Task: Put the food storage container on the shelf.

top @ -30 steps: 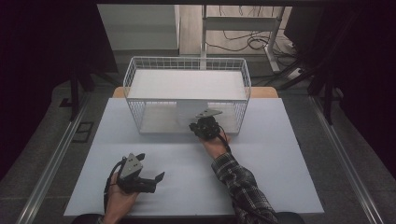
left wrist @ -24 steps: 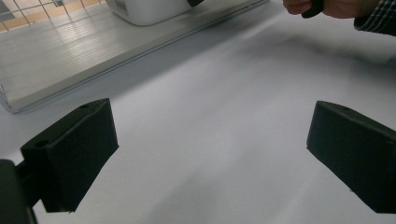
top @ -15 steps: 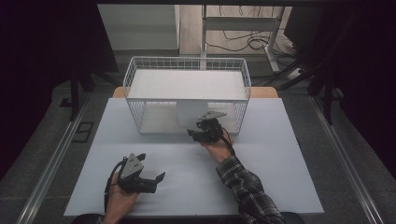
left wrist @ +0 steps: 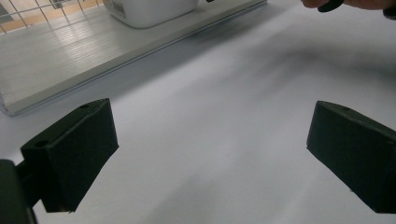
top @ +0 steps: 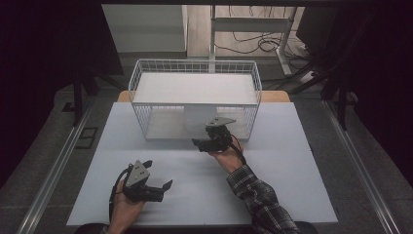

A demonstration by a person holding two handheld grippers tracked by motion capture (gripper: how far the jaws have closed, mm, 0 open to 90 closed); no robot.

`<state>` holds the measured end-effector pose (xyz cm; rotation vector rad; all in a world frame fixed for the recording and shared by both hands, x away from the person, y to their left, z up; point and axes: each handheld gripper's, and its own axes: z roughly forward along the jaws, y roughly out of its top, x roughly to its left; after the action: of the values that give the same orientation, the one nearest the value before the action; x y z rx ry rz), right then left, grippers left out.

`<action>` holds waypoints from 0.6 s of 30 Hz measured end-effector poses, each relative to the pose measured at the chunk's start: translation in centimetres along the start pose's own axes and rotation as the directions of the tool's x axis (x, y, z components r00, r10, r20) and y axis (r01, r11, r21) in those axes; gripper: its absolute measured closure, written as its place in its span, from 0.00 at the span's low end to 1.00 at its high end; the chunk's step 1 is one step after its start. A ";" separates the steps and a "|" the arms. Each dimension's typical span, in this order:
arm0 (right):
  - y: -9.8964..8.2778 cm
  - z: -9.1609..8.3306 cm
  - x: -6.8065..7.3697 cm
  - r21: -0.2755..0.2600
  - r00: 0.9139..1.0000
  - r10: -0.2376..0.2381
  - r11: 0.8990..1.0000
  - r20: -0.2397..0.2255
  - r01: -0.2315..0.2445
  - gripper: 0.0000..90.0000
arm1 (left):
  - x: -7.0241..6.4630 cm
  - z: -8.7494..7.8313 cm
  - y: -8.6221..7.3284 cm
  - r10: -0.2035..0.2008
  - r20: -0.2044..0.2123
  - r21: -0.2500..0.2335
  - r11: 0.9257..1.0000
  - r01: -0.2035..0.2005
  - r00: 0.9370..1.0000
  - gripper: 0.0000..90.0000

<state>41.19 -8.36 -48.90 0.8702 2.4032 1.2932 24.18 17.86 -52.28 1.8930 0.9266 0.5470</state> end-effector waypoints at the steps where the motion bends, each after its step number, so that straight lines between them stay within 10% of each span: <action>1: 0.0 -0.1 0.2 0.000 1.000 -0.005 1.000 -0.001 0.005 0.24 | 0.0 0.0 0.0 -0.002 0.001 -0.001 1.000 0.002 1.000 0.01; 18: -0.7 -1.0 0.9 0.039 0.999 -0.035 0.999 -0.017 0.035 0.04 | 0.0 0.1 0.0 0.001 0.005 -0.002 1.000 -0.001 1.000 0.01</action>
<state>39.75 -8.77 -48.83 0.8273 2.4530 1.2487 24.27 17.76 -52.31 1.8926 0.9215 0.5431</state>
